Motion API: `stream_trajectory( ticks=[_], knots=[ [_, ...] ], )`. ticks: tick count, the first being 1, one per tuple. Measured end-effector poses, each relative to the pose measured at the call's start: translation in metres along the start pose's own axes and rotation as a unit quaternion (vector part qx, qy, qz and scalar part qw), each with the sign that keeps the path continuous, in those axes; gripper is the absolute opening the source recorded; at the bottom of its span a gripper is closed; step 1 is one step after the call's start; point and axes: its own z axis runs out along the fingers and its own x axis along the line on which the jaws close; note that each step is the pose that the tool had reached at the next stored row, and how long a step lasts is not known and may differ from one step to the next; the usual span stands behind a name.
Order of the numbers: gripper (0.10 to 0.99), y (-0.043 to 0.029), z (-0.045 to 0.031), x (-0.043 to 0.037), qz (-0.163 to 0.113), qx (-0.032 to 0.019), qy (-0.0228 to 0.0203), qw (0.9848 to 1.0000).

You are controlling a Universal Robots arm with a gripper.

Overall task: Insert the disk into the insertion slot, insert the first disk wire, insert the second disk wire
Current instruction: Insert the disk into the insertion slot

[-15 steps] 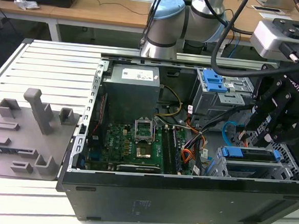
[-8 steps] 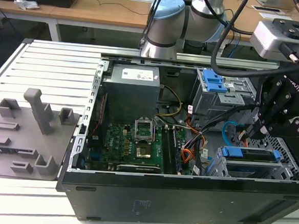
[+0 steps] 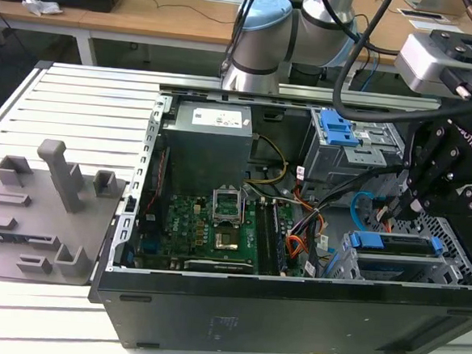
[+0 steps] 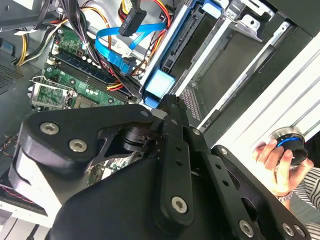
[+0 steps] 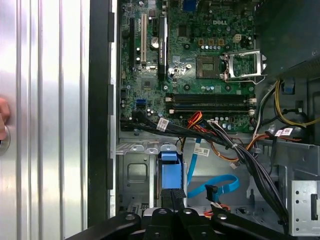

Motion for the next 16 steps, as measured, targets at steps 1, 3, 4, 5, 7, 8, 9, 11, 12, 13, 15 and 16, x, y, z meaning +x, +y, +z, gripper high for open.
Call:
stream_trajectory(
  ticks=[1, 3, 4, 5, 7, 8, 9, 11, 12, 13, 15, 16],
  knots=[
    [0.106, -0.0001, 0.0034, 0.0, 0.0, 0.0, 0.0, 1.0],
    [0.106, -0.0002, 0.006, 0.0, 0.0, 0.0, 0.0001, 1.0],
    [0.106, -0.0003, 0.008, 0.0, 0.0, 0.0, 0.0001, 1.0],
    [0.106, -0.0004, 0.0093, 0.0, 0.0, 0.0, 0.0001, 1.0],
    [0.106, -0.0005, 0.0129, 0.0, 0.0, 0.0, 0.0, 1.0],
    [0.106, -0.0006, 0.0144, 0.0, 0.0, 0.0, 0.0, 1.0],
    [0.106, -0.0007, 0.0166, 0.0, 0.0, 0.0, 0.0, 1.0],
    [0.106, -0.0009, 0.0228, 0.0001, 0.0, 0.0, 0.0001, 1.0],
    [0.106, -0.0011, 0.0269, 0.0001, 0.0, 0.0001, 0.0, 1.0],
    [0.106, -0.0012, 0.03, 0.0001, 0.0, 0.0, 0.0, 1.0],
    [0.106, -0.0014, 0.0333, 0.0002, 0.0, 0.0, 0.0, 1.0],
    [0.106, -0.0021, 0.0347, 0.0002, 0.0, 0.0, 0.0, 1.0]
  ],
)
